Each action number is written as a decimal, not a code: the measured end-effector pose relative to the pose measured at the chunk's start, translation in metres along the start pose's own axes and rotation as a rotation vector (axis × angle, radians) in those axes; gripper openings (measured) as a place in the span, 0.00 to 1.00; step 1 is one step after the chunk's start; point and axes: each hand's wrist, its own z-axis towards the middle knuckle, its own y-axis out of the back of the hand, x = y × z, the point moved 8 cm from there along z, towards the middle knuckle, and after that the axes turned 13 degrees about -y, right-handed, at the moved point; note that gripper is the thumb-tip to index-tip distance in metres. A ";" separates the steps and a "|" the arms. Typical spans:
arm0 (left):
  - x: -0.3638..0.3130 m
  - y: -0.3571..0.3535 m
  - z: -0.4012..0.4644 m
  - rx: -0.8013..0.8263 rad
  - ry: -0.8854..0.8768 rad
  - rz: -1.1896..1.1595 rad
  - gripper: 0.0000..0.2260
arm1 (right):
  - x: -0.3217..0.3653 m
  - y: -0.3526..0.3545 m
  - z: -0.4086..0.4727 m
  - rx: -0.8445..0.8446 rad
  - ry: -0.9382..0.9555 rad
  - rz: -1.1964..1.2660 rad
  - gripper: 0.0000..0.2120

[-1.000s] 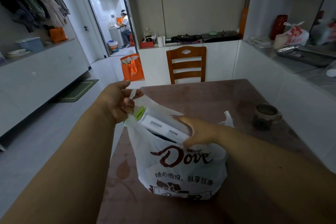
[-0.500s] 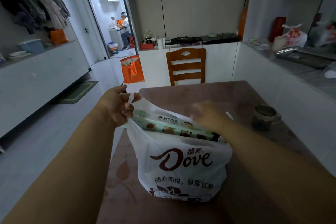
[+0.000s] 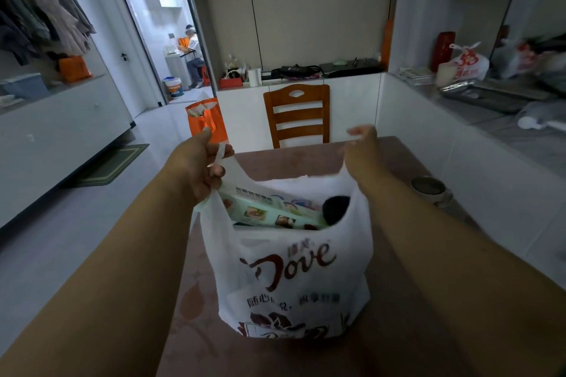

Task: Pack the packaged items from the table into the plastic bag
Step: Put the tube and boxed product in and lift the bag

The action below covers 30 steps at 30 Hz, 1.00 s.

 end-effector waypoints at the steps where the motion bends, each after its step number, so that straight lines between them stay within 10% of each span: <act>1: -0.010 -0.007 0.003 -0.001 -0.035 0.002 0.26 | 0.026 0.004 -0.004 0.006 0.070 0.077 0.16; 9: -0.071 -0.048 0.023 0.142 -0.203 -0.100 0.28 | 0.127 0.034 -0.025 -0.045 0.393 0.214 0.18; 14: -0.004 -0.042 0.030 0.113 -0.001 -0.116 0.29 | 0.075 0.012 -0.016 -0.049 0.201 -0.399 0.11; 18: 0.002 -0.038 0.041 0.108 0.008 -0.148 0.30 | 0.085 -0.002 -0.061 -0.598 0.661 -0.627 0.17; 20: -0.001 -0.036 0.045 0.097 0.005 -0.149 0.30 | 0.076 -0.048 -0.073 -0.263 0.797 -0.529 0.19; 24: 0.005 -0.032 0.045 0.088 0.033 -0.150 0.30 | -0.016 -0.121 -0.043 0.555 0.266 -0.740 0.30; 30: 0.015 -0.027 0.049 0.074 0.028 -0.153 0.26 | -0.014 -0.120 -0.028 0.481 0.450 -0.878 0.32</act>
